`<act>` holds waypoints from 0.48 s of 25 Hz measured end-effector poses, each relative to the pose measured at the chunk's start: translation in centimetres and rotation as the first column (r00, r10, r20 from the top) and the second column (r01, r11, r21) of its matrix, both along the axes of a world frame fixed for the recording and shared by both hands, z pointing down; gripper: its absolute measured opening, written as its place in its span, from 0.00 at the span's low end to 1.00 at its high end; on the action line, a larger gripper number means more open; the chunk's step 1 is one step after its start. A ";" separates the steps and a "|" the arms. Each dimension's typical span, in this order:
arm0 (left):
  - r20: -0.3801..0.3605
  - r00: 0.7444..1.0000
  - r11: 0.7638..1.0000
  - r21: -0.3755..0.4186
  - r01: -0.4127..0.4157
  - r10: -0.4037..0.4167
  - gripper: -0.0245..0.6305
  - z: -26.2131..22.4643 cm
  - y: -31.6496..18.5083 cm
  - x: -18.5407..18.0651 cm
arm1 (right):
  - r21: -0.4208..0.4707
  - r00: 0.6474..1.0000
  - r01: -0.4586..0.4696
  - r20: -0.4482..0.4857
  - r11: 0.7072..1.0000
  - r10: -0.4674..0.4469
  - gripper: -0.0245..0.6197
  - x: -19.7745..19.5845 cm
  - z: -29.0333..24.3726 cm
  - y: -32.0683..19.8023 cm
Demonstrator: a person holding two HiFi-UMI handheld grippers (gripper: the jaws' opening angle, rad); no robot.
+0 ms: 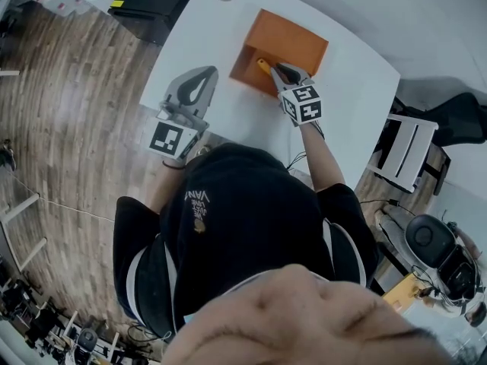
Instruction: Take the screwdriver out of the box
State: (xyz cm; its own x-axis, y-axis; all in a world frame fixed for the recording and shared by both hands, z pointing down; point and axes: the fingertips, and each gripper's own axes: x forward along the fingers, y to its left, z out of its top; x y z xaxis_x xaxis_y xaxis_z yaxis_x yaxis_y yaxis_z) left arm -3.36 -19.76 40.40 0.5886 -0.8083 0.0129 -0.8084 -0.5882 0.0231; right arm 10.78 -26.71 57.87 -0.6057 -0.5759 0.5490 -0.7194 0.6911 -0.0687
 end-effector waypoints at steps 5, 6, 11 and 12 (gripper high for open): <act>-0.003 1.000 1.000 -0.003 0.000 0.000 0.06 0.1 0.0 0.0 | -0.044 0.999 0.006 -0.039 0.999 -0.008 0.17 0.3 1.6 -0.1; -0.003 1.000 1.000 -0.004 0.000 0.000 0.06 0.1 0.0 0.0 | -0.052 0.999 0.008 -0.046 0.999 -0.011 0.18 0.3 1.9 -0.1; -0.006 1.000 1.000 -0.010 0.009 -0.009 0.06 0.3 0.0 0.0 | -0.095 0.997 0.023 -0.073 0.995 -0.030 0.21 0.3 3.2 0.0; -0.006 1.000 1.000 -0.012 0.010 -0.010 0.06 0.3 0.0 -0.1 | -0.105 0.996 0.026 -0.077 0.994 -0.034 0.22 0.3 3.5 0.0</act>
State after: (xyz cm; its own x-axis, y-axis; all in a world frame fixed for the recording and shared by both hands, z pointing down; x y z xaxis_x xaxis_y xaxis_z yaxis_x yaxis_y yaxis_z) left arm -3.44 -19.73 40.70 0.5804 -0.8141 0.0188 -0.8141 -0.5796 0.0350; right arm 11.08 -26.69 61.32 -0.5745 -0.4959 0.6512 -0.7046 0.7045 -0.0851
